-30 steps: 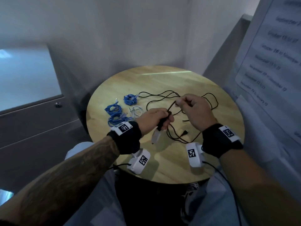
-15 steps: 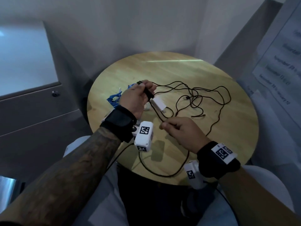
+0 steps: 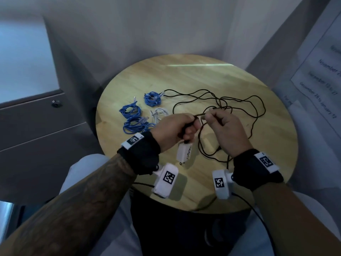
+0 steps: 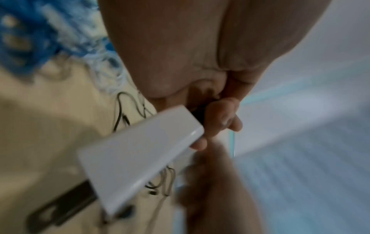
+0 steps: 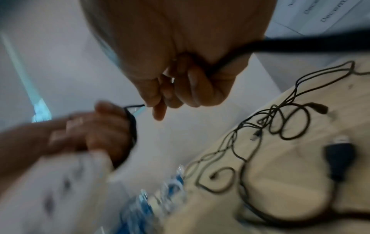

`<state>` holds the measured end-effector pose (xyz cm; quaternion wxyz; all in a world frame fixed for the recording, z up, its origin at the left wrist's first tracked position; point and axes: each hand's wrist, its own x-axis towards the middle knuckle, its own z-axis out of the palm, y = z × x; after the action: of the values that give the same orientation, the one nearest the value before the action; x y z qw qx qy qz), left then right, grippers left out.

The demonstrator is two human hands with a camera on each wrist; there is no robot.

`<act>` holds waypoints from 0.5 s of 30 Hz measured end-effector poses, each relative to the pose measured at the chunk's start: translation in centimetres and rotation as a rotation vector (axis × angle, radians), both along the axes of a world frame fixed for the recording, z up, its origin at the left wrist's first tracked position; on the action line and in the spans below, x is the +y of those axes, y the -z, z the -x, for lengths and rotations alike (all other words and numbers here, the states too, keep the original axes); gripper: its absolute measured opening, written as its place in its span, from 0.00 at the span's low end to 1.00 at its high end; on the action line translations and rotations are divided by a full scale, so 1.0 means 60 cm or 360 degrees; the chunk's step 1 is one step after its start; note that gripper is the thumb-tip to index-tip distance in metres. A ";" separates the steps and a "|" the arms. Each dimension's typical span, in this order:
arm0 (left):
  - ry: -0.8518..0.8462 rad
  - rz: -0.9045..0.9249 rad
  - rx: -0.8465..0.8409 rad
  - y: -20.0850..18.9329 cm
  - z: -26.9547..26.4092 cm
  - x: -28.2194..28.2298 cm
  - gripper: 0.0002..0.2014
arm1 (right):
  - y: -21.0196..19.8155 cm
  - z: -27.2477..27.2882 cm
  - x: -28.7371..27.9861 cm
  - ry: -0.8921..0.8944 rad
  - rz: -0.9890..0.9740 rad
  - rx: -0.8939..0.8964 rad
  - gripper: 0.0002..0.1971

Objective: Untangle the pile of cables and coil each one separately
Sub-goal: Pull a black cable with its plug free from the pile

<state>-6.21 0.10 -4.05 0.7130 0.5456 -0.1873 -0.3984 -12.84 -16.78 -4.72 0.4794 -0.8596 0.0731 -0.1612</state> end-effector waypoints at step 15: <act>-0.0873 0.0307 -0.0039 0.017 -0.064 0.040 0.10 | 0.011 0.047 0.066 -0.0436 0.0062 0.0175 0.10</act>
<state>-2.34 2.50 -5.07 0.8404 0.5104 -0.0784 -0.1643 -15.65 -12.81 -5.36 0.4753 -0.8782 -0.0220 -0.0484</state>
